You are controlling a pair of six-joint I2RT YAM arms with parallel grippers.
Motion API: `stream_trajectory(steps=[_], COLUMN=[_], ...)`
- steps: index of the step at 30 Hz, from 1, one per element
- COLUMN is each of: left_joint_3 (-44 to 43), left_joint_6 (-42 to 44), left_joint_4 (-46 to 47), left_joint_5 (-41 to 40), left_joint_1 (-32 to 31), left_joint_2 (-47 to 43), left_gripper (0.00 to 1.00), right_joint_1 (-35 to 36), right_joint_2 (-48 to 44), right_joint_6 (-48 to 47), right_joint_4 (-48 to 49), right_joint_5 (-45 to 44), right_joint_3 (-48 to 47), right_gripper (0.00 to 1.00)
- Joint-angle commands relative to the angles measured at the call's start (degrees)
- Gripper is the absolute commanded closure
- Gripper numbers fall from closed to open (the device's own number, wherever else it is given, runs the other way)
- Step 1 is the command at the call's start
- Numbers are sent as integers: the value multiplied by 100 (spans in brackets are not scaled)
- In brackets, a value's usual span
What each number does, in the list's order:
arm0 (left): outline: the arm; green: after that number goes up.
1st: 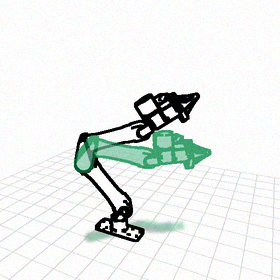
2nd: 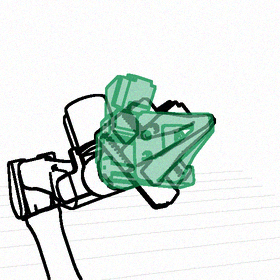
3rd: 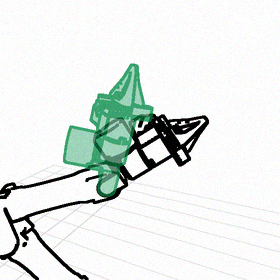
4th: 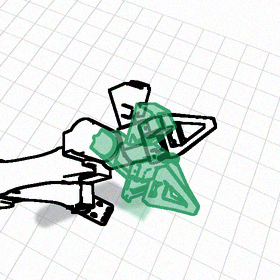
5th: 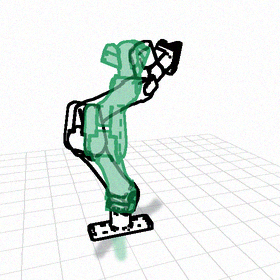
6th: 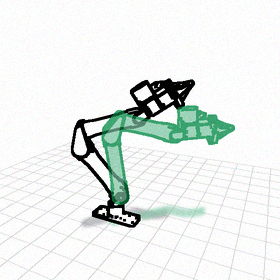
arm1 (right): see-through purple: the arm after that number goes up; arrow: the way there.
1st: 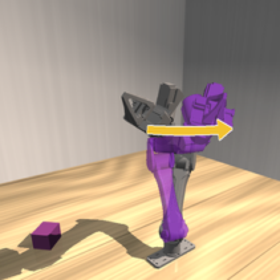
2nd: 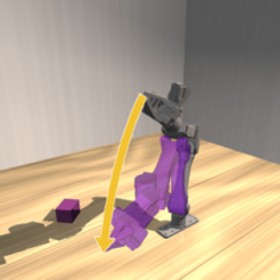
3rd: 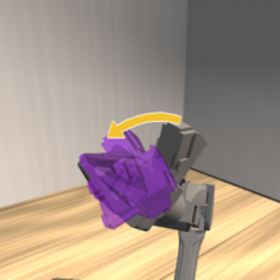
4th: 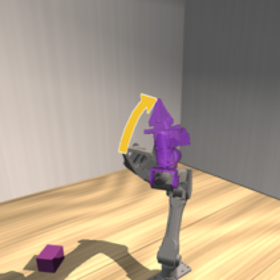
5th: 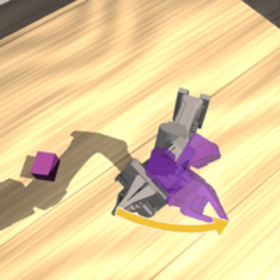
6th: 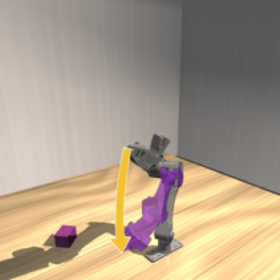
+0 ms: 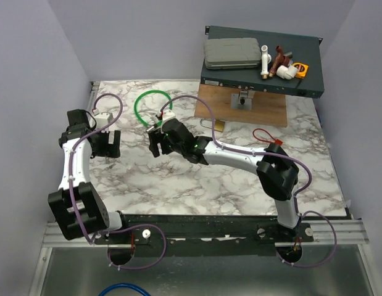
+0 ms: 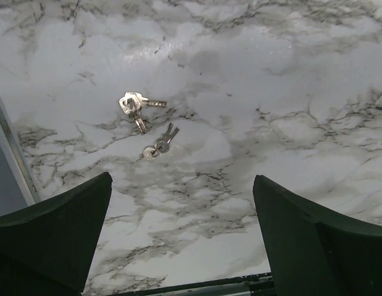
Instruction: Unlock with the key
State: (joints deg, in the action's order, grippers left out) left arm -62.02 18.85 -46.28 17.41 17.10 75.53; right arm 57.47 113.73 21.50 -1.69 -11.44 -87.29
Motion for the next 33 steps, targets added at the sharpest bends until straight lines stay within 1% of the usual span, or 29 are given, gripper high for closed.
stream_trajectory(steps=[1,4,8,10,14,17,18,21,26,27,29,33], left_joint_3=[305,234,139,86,-31,85,146,225,109,96,73,108], left_joint_6=[545,557,593,582,699,812,857,976,1098,1101,1123,1258], left_joint_4=[584,857,1004,1066,988,1090,1133,1175,1201,1265,1365,1439], left_joint_5=[-266,-351,-237,-205,-197,-397,-470,-589,-866,-941,-1075,-1243], left_joint_1=[534,749,768,760,691,565,527,472,273,224,139,28], left_joint_2=[660,1218,1640,1832,2213,2325,2320,2353,2505,2531,2614,2722], left_gripper=[9,14,18,26,51,65,66,66,65,67,73,92], right_joint_1=[256,425,513,521,545,539,541,541,539,545,543,545], right_joint_2=[35,52,37,5,-18,-42,-73,-164,-362,-409,-518,-745], right_joint_6=[-409,-549,-523,-486,-447,-423,-418,-386,-310,-297,-284,-264], right_joint_4=[440,605,574,528,288,178,178,217,318,327,352,406], right_joint_5=[417,348,236,150,-66,-248,-277,-316,-405,-426,-508,-635], right_joint_3=[-33,-19,-36,-29,-110,-104,-67,85,378,439,578,875], right_gripper=[22,22,22,22,25,26,26,26,26,27,29,33])
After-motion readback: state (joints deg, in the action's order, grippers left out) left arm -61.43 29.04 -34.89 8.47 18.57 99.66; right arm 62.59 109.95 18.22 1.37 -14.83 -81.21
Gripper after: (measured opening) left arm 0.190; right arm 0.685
